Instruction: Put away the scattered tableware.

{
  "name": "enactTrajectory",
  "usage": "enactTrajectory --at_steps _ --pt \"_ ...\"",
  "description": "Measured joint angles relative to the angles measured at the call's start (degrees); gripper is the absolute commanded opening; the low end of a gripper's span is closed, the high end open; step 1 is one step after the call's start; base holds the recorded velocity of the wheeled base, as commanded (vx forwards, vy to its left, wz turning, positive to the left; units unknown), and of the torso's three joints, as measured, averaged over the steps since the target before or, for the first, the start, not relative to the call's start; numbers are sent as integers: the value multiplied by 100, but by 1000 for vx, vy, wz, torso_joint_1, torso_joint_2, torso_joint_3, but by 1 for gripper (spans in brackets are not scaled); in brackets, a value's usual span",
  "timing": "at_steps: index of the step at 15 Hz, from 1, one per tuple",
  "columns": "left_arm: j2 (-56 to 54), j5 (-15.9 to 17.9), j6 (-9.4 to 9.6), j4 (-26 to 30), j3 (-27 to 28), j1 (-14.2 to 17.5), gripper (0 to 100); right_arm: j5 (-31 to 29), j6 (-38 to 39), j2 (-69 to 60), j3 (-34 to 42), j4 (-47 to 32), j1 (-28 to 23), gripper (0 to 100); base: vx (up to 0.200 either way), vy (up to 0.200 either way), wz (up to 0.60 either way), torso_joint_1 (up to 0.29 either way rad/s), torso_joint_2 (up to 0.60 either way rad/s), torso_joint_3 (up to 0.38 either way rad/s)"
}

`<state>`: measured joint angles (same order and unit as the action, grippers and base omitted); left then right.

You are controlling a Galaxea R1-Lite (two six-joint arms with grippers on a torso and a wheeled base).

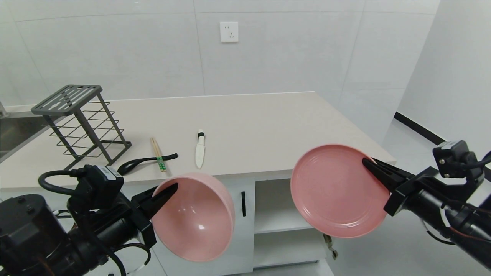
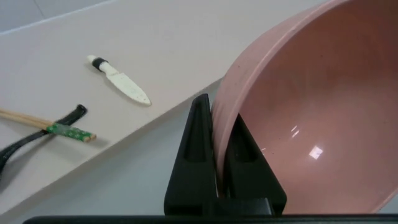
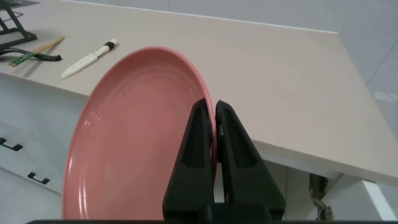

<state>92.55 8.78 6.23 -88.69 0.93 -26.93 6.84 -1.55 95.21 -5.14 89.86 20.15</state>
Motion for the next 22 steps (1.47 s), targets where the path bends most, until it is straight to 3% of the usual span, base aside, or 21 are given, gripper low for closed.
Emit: enactTrajectory --at_steps 7,13,22 --pt "33 2 1 -7 -33 -22 0 0 -1 -1 -22 0 -4 0 0 0 0 -106 211 100" --pt "76 -2 1 -5 -30 -22 0 0 22 0 -20 9 -6 0 0 0 -600 -150 287 142" --pt "98 2 1 -18 -30 -5 0 -4 0 32 9 9 5 0 0 0 0 -172 321 154"
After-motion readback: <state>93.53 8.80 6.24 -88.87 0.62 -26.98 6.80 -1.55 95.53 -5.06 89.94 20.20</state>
